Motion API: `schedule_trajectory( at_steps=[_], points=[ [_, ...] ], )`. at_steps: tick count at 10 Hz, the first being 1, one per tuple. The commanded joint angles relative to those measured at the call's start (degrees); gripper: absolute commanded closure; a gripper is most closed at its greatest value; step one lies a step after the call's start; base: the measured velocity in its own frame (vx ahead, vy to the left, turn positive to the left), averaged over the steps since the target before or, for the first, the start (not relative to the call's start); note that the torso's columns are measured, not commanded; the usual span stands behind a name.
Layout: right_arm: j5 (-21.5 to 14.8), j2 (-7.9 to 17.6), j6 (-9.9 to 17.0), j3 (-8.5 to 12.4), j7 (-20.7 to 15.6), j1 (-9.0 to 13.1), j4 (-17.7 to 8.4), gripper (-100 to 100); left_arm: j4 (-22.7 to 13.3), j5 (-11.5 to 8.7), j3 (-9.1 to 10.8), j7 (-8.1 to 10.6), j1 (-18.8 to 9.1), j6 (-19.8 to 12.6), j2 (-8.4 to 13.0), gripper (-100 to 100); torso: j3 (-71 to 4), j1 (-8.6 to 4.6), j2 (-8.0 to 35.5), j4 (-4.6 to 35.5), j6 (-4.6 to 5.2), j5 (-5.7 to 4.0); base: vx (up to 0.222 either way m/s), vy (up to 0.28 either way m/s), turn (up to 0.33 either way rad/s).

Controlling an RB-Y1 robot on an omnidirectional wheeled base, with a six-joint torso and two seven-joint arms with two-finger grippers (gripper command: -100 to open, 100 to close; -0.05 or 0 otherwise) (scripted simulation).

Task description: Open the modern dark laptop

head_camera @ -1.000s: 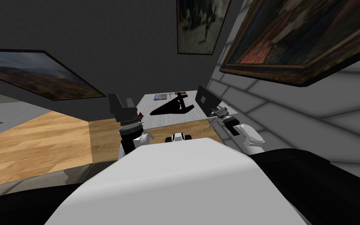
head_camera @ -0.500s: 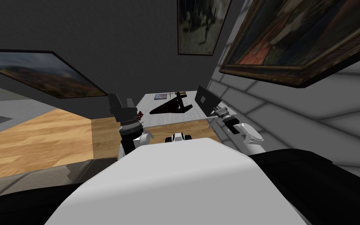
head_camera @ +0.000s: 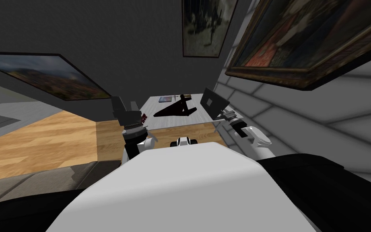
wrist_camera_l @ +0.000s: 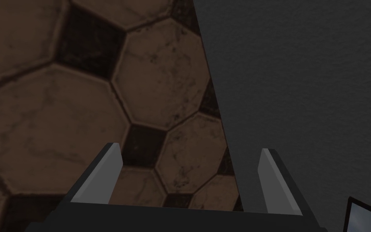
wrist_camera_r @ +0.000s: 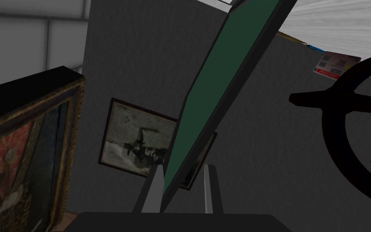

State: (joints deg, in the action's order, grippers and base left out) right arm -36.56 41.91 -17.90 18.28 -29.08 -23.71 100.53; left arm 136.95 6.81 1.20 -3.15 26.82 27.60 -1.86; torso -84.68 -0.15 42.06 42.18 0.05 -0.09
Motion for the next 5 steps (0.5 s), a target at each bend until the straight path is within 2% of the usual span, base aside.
schedule_trajectory(
  at_steps=[1, 5],
  points=[
    [2.6, -1.0, -0.1, -1.1, 2.9, 1.4, -2.6, 100, 0.0, 0.0, 0.00, 0.00, 0.0, 0.0, 0.0, 0, 0.0, -0.10, 0.0, 0.0, -0.06, -0.02, -0.046, -0.096, 0.085],
    [6.1, -2.3, -0.3, -2.5, 6.7, 3.3, -6.2, 100, 0.0, 0.0, 0.00, 0.00, 0.0, 0.0, 0.0, 0, -0.1, -0.36, -0.2, -0.2, 0.04, -0.27, -0.022, -0.082, 0.044]
  ],
)
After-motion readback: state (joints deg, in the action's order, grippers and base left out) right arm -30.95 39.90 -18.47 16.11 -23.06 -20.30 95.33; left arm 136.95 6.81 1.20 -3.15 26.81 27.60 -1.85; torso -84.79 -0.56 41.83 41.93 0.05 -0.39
